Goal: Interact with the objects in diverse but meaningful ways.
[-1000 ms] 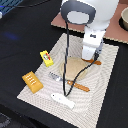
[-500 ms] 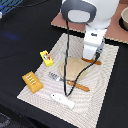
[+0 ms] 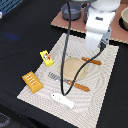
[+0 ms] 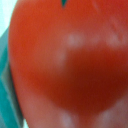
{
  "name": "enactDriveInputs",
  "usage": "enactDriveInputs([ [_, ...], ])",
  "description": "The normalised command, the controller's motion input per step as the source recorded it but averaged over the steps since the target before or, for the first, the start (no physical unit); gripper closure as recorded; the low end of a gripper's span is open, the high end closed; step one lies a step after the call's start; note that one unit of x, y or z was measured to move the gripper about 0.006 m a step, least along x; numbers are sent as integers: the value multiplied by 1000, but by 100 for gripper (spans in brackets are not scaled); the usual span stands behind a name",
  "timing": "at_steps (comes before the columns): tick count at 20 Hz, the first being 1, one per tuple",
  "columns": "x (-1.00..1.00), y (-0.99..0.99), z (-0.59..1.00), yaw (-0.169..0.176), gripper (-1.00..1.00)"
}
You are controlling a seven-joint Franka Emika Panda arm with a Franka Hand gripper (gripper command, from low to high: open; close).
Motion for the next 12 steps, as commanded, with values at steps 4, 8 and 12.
enactDriveInputs([
  [4, -474, -686, 124, 5, 100],
  [8, -463, -703, 64, 10, 100],
  [12, -270, -552, -29, 8, 100],
])
